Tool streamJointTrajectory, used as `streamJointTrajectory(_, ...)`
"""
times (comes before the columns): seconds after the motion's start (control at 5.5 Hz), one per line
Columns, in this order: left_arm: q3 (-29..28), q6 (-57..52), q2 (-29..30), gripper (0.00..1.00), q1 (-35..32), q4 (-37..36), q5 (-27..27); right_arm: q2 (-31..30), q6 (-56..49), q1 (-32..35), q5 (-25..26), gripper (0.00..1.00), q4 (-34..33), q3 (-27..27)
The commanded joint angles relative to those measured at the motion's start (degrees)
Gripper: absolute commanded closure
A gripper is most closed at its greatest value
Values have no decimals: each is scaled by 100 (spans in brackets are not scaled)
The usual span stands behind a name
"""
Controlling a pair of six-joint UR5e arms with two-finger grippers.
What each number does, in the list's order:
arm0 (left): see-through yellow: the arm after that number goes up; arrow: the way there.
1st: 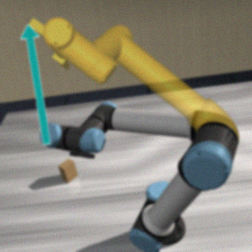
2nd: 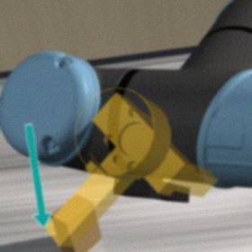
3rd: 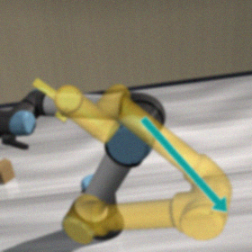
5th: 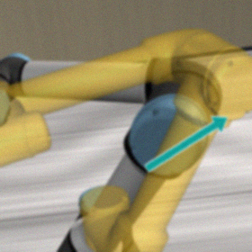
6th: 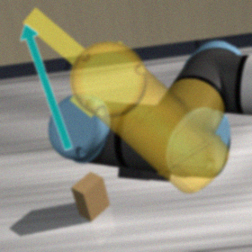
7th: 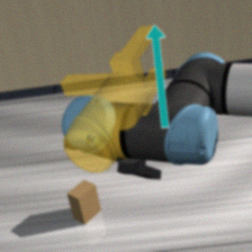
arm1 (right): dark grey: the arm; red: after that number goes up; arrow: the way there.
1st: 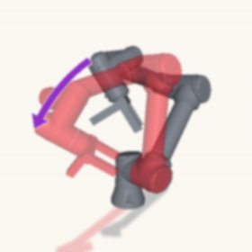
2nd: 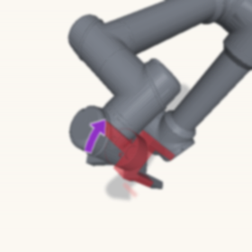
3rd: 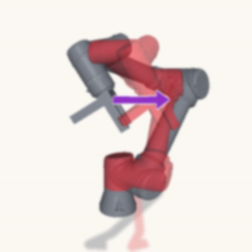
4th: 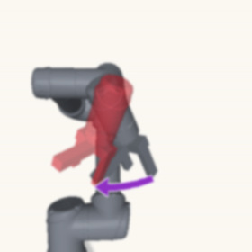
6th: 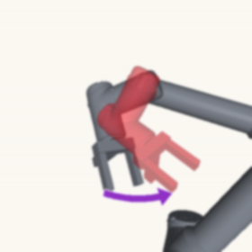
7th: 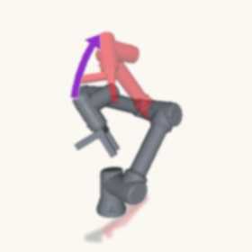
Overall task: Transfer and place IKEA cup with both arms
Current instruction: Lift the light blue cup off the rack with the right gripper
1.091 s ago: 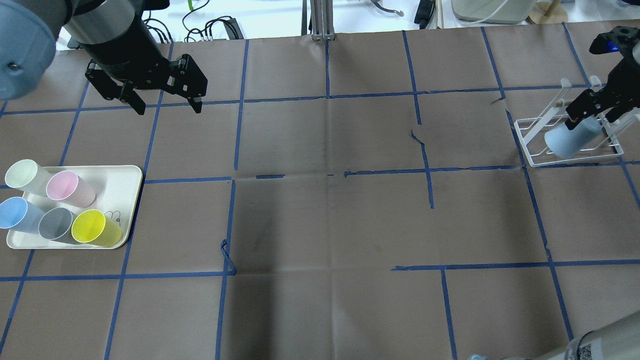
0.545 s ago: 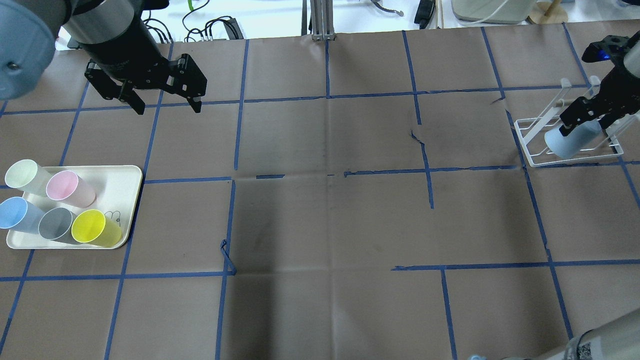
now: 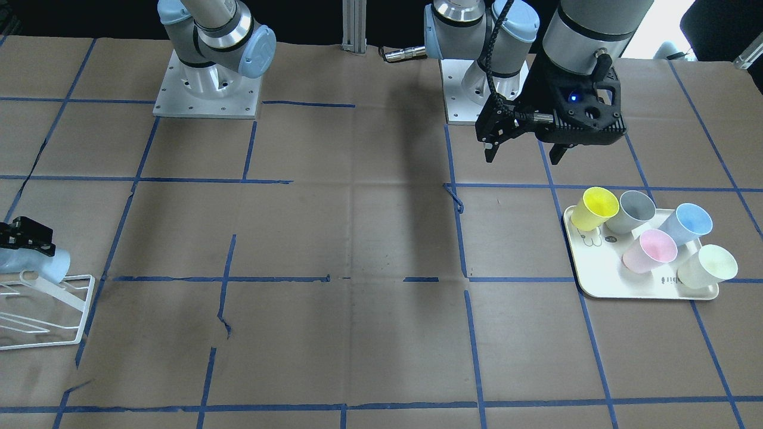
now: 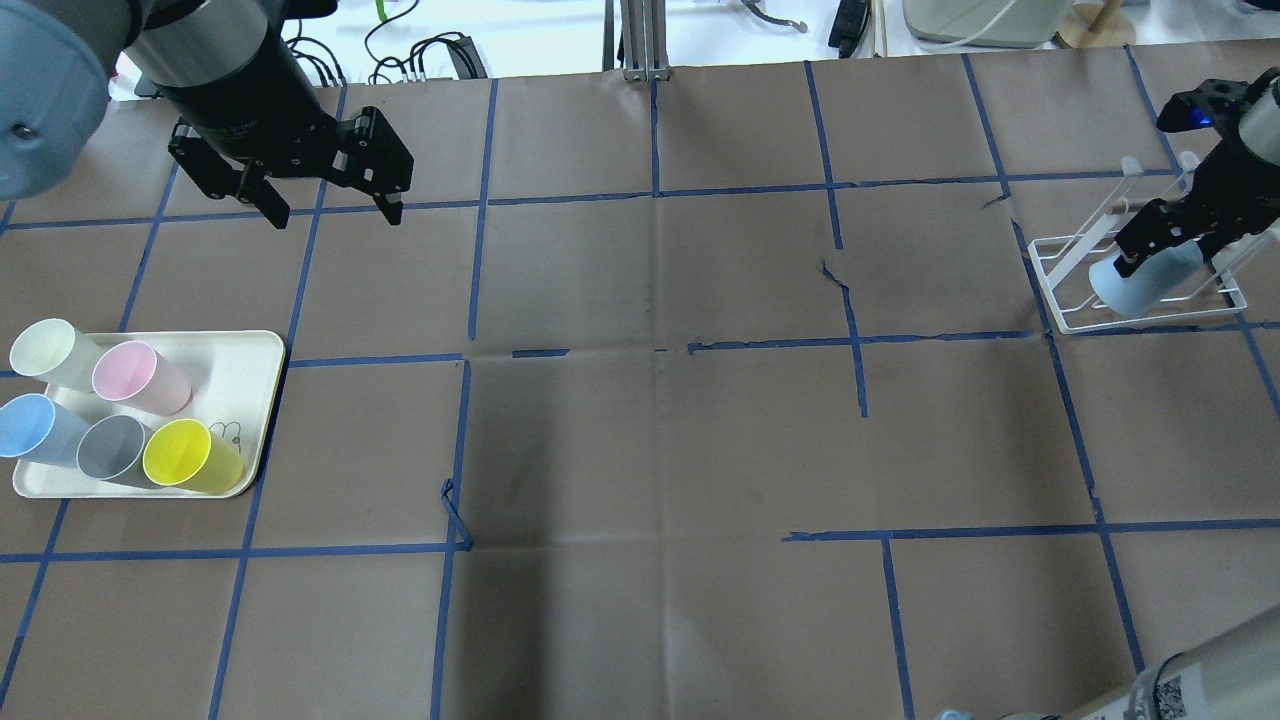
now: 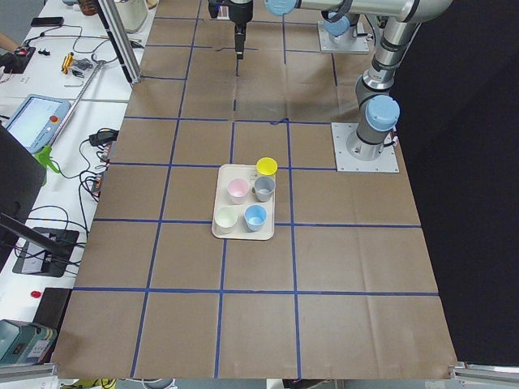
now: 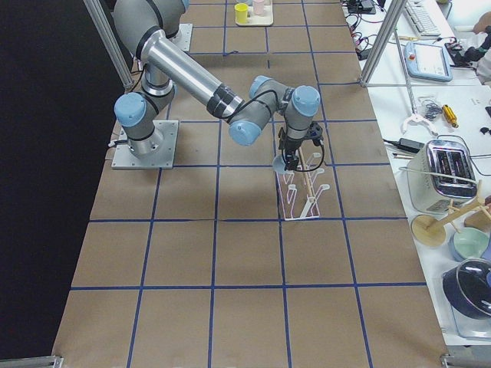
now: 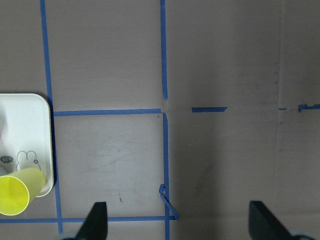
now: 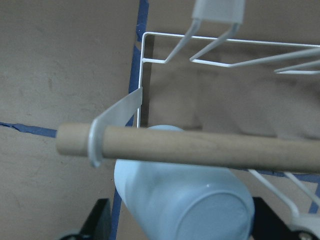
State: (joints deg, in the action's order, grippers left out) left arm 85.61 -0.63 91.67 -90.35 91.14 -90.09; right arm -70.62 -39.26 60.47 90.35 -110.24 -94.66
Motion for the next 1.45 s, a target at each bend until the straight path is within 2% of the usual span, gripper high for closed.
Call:
streamJointTrajectory(0.0, 0, 2, 0, 1, -9, 0, 0, -4, 59, 0, -9, 29, -6, 9)
streamJointTrajectory(0.18, 0, 2, 0, 1, -9, 0, 0, -13, 50, 0, 0, 45, 3, 17)
streamJointTrajectory(0.73, 0, 2, 0, 1, -9, 0, 0, -92, 50, -9, -17, 68, 29, 70)
streamJointTrajectory(1.27, 0, 2, 0, 1, -9, 0, 9, -460, 24, -9, 70, 69, 143, 79)
